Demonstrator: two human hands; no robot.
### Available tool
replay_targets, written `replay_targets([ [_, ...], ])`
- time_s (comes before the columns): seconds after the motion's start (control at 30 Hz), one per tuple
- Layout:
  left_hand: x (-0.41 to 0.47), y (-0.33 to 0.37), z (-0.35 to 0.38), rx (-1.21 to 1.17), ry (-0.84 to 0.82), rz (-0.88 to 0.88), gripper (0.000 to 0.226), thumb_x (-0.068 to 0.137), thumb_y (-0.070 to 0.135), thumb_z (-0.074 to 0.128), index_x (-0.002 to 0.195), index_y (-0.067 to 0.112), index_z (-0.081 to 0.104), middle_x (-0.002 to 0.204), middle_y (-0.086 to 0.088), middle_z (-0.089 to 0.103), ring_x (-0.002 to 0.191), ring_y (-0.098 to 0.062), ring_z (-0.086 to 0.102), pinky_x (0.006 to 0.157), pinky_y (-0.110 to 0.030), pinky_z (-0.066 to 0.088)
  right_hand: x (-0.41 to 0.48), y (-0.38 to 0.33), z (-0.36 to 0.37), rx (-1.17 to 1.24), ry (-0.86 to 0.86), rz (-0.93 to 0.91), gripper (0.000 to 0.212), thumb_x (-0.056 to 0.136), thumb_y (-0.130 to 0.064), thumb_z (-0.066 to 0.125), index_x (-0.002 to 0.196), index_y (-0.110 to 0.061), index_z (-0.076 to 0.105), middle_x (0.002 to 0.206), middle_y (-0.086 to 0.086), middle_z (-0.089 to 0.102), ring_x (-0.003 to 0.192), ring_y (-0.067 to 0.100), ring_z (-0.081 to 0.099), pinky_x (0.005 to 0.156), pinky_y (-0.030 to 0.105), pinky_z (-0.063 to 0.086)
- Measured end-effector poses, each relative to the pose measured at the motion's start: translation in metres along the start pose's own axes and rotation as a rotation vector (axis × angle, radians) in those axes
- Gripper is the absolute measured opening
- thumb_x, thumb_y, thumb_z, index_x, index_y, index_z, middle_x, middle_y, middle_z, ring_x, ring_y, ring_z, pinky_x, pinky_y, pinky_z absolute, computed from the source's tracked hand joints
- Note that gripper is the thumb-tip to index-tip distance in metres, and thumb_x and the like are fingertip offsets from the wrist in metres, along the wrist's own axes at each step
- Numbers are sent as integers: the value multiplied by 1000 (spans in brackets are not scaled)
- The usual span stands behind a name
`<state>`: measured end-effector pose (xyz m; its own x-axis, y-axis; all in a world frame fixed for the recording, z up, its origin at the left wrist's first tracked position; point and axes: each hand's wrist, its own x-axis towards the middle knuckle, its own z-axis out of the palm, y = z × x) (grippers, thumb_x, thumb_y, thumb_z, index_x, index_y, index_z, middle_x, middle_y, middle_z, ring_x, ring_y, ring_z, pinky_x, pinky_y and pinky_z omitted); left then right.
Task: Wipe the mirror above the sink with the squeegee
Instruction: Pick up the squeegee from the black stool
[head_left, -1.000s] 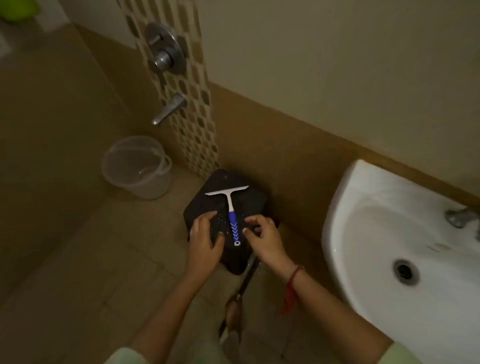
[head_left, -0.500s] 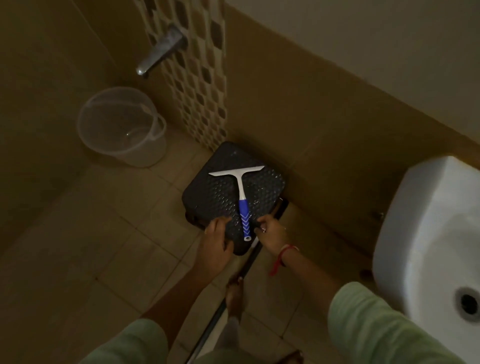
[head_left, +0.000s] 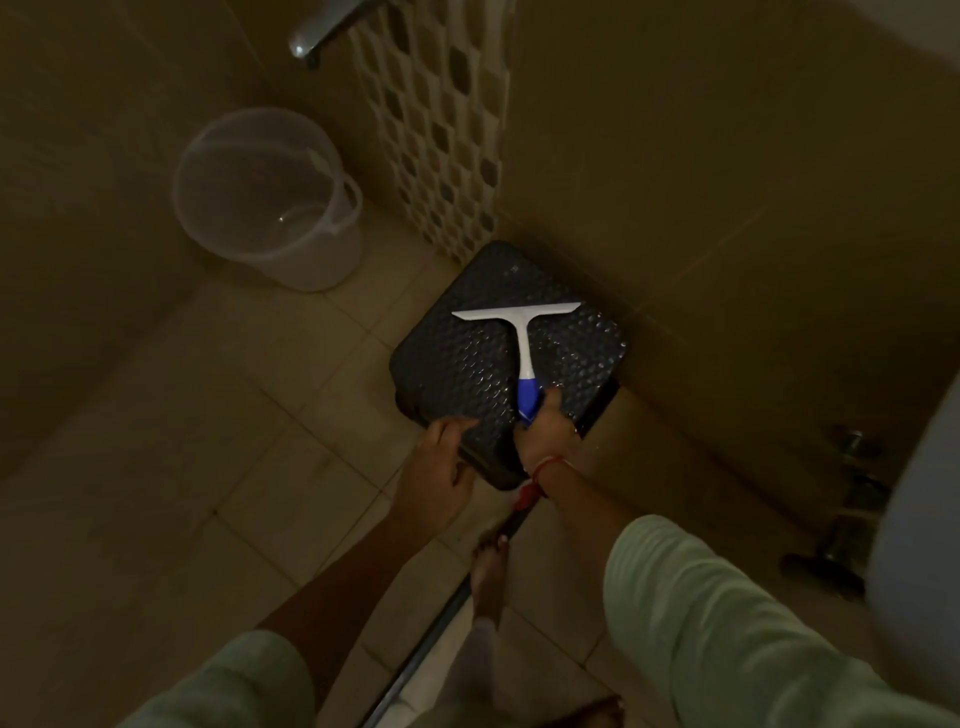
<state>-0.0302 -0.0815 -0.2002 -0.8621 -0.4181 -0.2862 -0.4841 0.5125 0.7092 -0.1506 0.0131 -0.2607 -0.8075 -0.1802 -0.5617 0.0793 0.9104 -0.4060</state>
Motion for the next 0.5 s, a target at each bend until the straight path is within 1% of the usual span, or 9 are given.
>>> replay_targets([
  [0.1, -14, -5, -2, 36, 33, -23, 53, 73, -4, 55, 125, 5, 50, 123, -15, 51, 114, -29, 48, 99, -41, 39, -1, -4, 2, 47, 3, -3, 49, 82, -18, 63, 123, -10, 39, 109, 19, 61, 99, 35, 59, 86, 40, 47],
  [0.2, -35, -3, -8, 89, 50, -55, 56, 67, 9, 46, 123, 8, 52, 122, -13, 51, 118, -28, 43, 103, -41, 33, -13, -14, -10, 228, 13, 15, 40, 84, -12, 58, 120, -5, 43, 110, 20, 59, 98, 33, 58, 82, 37, 47],
  [0.3, -49, 7, -16, 89, 74, -80, 57, 65, 6, 47, 121, 9, 54, 119, -13, 52, 120, -29, 42, 104, -41, 30, -34, -17, -34, 303, 34, 26, 33, 84, -13, 54, 115, -5, 47, 104, 17, 60, 77, 22, 54, 66, 26, 39],
  [0.33, -54, 12, -19, 72, 98, -86, 57, 64, 6, 47, 121, 9, 54, 118, -13, 52, 118, -29, 42, 103, -38, 29, -43, -16, -44, 307, 34, 0, 31, 84, -13, 54, 114, -7, 48, 104, 15, 59, 72, 17, 52, 62, 23, 37],
  [0.37, -58, 19, -23, 50, 122, -92, 56, 65, 5, 46, 120, 9, 54, 119, -13, 52, 117, -29, 42, 101, -34, 27, -54, -16, -55, 316, 36, -36, 31, 84, -12, 56, 114, -9, 49, 105, 13, 56, 72, 14, 51, 61, 22, 39],
  [0.4, -62, 25, -25, 30, 140, -101, 54, 68, 2, 47, 121, 9, 54, 121, -13, 51, 118, -29, 41, 101, -32, 26, -64, -16, -64, 329, 42, -77, 32, 83, -10, 58, 114, -10, 50, 109, 12, 53, 77, 14, 53, 64, 22, 43],
  [0.43, -67, 33, -29, 17, 149, -99, 53, 71, -3, 49, 122, 10, 53, 123, -13, 49, 119, -29, 40, 102, -33, 25, -76, -16, -76, 340, 60, -120, 34, 81, -8, 60, 113, -10, 51, 112, 10, 49, 83, 17, 55, 71, 25, 47],
  [0.47, -72, 42, -31, 17, 147, -88, 54, 72, -7, 52, 122, 12, 53, 125, -12, 48, 121, -29, 39, 104, -36, 26, -89, -16, -87, 345, 84, -159, 35, 79, -7, 63, 112, -10, 52, 114, 9, 45, 88, 19, 55, 79, 28, 48],
  [0.5, -78, 51, -34, 23, 137, -70, 55, 72, -9, 53, 123, 13, 53, 127, -12, 47, 123, -30, 37, 106, -40, 27, -102, -17, -101, 349, 107, -194, 35, 78, -6, 64, 111, -10, 53, 115, 8, 43, 89, 19, 55, 82, 28, 47],
])
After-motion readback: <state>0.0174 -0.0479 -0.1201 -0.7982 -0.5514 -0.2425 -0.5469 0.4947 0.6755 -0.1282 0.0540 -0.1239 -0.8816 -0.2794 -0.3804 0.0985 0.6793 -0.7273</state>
